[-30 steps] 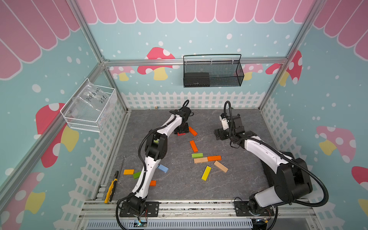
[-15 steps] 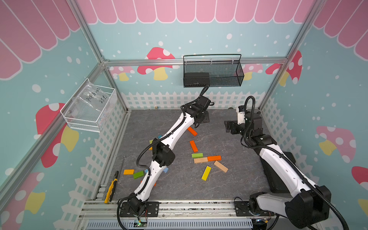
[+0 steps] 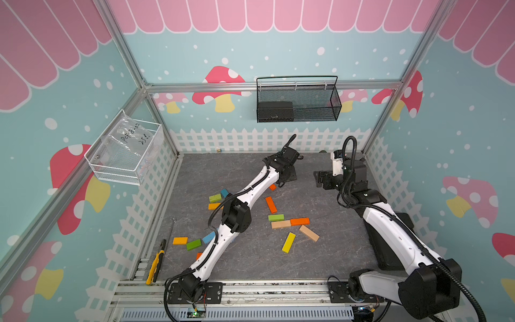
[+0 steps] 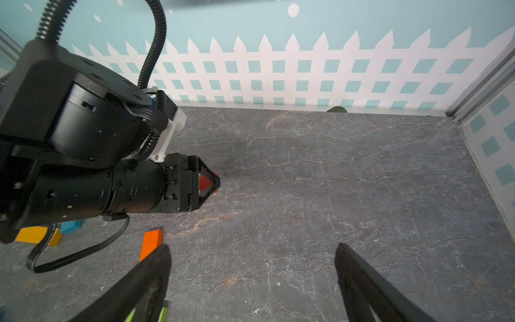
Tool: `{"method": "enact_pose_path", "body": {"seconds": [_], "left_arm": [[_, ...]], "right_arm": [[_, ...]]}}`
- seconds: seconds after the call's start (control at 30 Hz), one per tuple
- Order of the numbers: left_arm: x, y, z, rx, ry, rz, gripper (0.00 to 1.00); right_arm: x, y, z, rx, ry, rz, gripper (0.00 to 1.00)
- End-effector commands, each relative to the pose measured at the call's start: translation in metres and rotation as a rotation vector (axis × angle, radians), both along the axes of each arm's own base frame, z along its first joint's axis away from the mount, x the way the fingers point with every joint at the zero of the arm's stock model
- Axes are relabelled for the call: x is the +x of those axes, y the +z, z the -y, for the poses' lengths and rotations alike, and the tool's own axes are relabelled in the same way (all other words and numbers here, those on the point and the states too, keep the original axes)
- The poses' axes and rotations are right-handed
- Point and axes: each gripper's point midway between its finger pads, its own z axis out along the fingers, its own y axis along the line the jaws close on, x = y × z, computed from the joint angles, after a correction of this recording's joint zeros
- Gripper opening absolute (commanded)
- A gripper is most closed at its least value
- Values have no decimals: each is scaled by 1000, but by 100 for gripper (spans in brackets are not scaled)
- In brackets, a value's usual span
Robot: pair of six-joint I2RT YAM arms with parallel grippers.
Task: Assemble a giraffe with building blocks
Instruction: Place the building block at the center of the board.
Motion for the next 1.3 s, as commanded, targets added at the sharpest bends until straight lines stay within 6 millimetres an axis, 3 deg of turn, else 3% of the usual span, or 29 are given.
{"method": "enact_pose_path", "body": {"seconds": [0.0,0.3,0.63,0.87,1.27], "left_arm": [[6,-16,12,-35,19,7,38],[6,-48,17,-7,16,-6,39],[3,-69,17,19,15,-23,43],[1,-74,22,7,7,-33,51],[2,-64,22,-5,3,-25,68]], "right_arm": [[1,-11,-1,13,7,-15,93],[1,-21,0,6,6,-30,93],[-1,-25,3,8,2,-33,93],[-2,-29,4,9,-2,-44,93],[-2,-26,5,13,-10,-37,93]]}}
